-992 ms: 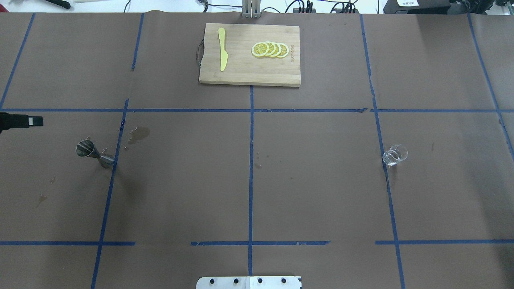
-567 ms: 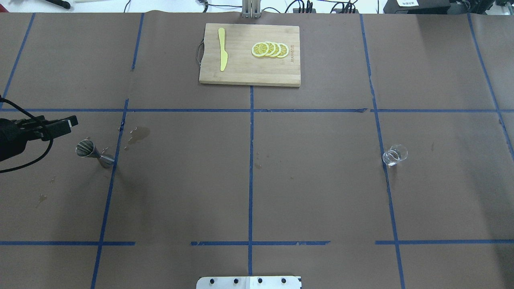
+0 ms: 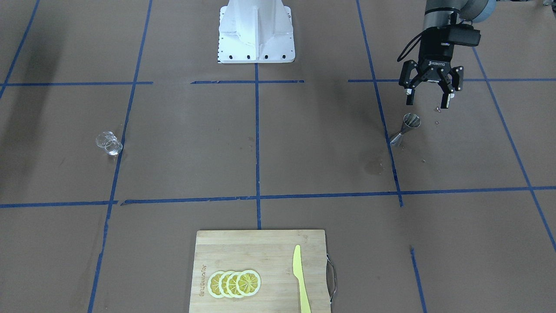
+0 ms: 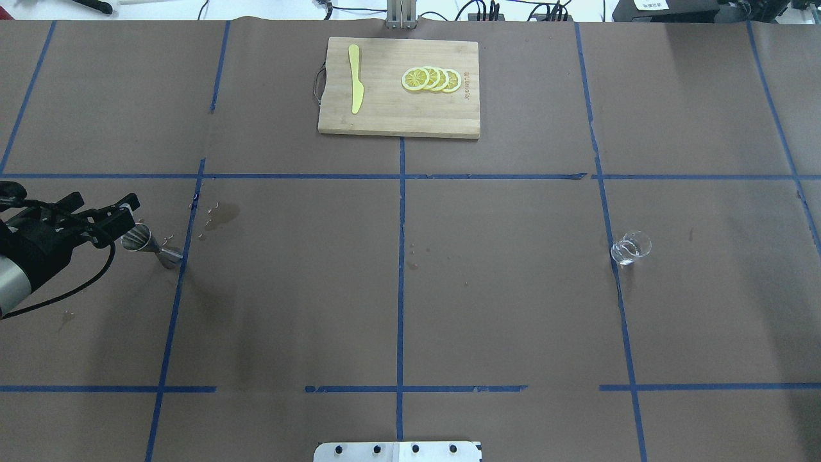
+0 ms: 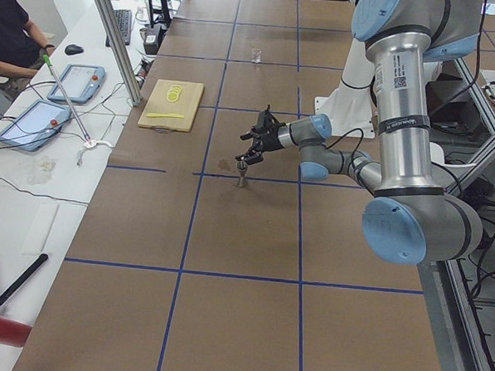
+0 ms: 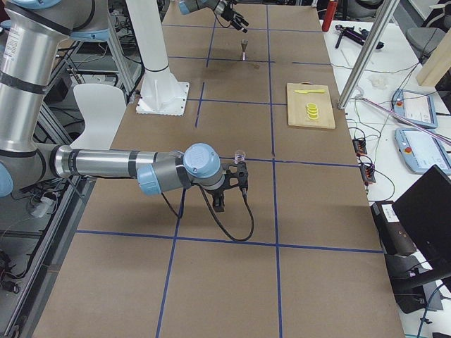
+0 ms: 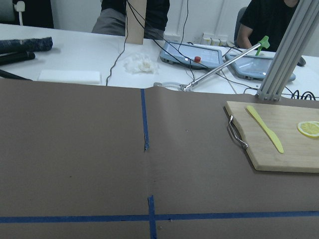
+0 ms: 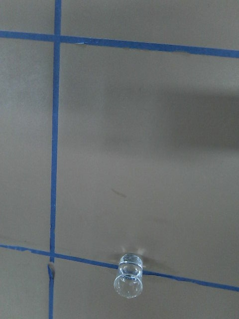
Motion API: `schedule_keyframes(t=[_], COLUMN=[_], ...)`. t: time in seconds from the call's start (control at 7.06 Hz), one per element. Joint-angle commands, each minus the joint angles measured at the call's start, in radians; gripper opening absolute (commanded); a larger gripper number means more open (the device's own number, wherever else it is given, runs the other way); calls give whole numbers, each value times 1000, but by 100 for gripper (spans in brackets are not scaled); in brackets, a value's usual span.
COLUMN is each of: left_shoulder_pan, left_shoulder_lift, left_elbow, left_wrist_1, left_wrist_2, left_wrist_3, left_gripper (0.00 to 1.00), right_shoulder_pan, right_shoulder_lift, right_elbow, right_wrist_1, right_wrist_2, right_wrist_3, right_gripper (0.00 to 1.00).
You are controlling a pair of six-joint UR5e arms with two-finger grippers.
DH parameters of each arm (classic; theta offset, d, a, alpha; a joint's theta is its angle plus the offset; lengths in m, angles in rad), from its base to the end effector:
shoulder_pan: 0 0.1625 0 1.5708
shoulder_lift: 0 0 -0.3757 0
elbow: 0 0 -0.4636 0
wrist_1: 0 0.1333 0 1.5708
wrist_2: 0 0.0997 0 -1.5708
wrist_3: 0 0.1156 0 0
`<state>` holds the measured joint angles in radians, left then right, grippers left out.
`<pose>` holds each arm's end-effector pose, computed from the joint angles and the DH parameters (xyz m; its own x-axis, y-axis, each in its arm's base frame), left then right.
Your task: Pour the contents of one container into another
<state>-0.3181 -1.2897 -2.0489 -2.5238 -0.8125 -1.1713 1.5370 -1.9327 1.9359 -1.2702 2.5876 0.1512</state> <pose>0.3777 -0.3484 0.3760 0.6777 0.0742 -0.7316 0.6075 0.5041 0.6138 0.0200 -0.4448 0.5406 0.5162 -0.1253 0.8473 -0.0460 0.9838 0.1735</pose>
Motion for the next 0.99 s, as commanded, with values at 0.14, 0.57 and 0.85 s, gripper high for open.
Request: schedule_keyframes(t=[0.14, 0.57, 0.85], left_shoulder_pan=[125, 146, 146], left_shoulder_lift=[-16, -60, -121], left_elbow=[78, 177, 239], left_wrist_1=[5, 2, 0], left_wrist_2=[162, 219, 220], left_wrist_3=[-90, -103, -151], left_gripper=[99, 99, 99], right_shoulder_pan=[0, 0, 0], right_shoulder_lift=[1, 1, 1], right_elbow=[0, -2, -2], right_wrist_1=[2, 20, 22], right_wrist_2=[0, -1, -1], right_wrist_3=[-2, -1, -1], right_gripper=[100, 100, 100])
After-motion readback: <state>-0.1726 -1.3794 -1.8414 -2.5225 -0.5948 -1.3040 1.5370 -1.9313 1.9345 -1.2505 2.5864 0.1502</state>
